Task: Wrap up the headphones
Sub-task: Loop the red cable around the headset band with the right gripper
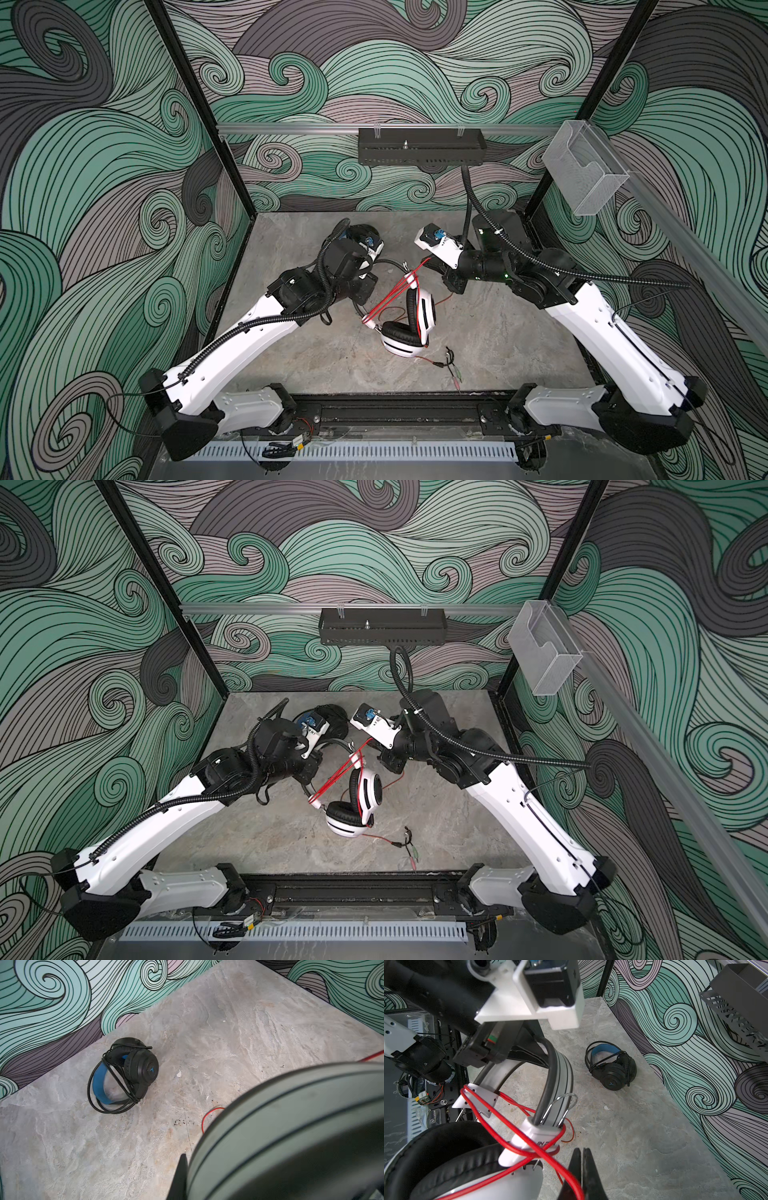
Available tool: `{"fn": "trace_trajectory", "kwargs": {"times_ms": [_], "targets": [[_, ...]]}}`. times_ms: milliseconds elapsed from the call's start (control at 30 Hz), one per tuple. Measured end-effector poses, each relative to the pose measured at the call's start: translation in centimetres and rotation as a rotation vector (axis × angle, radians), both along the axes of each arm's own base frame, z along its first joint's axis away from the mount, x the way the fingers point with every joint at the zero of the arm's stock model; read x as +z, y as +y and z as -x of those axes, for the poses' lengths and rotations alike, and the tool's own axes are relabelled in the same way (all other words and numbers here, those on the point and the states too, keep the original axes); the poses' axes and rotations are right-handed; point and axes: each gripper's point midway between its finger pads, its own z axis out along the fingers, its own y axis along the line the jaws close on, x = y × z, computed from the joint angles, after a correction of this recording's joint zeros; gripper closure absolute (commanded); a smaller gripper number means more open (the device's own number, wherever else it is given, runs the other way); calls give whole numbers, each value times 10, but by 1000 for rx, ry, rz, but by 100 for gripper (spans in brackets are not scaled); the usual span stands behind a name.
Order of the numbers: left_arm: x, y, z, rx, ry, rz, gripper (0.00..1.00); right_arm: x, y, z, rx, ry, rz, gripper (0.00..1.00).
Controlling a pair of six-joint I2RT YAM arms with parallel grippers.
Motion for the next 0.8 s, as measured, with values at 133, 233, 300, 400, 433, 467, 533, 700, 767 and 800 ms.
{"fn": "trace_trajectory", "kwargs": {"times_ms": [133, 233, 300, 400, 433, 467, 533, 700, 767, 800], "targets": [[16, -5, 8, -26, 4, 32, 100, -8, -4, -8, -29, 5, -15, 100], [31, -13, 14, -37, 4, 75, 100, -11, -10, -14, -49, 26, -55, 100], [41, -20, 17, -47, -1, 98, 100, -6, -11, -15, -48, 29, -98, 99], [55, -30, 19, -59, -4, 125, 100, 10, -11, -13, -29, 0, -165, 95], [61, -33, 19, -64, -6, 135, 100, 16, -11, -12, -24, -13, -189, 93], [67, -36, 20, -68, -10, 144, 100, 21, -12, -11, -20, -27, -210, 91], [82, -41, 21, -82, -23, 165, 100, 30, -13, -9, -13, -58, -249, 86], [133, -54, 34, -154, -72, 270, 100, 37, -20, -10, -15, -108, -335, 81], [150, -55, 39, -171, -89, 312, 100, 41, -20, -11, -10, -119, -363, 80], [156, -56, 40, -175, -93, 332, 100, 43, -19, -11, -7, -125, -381, 79]]}}
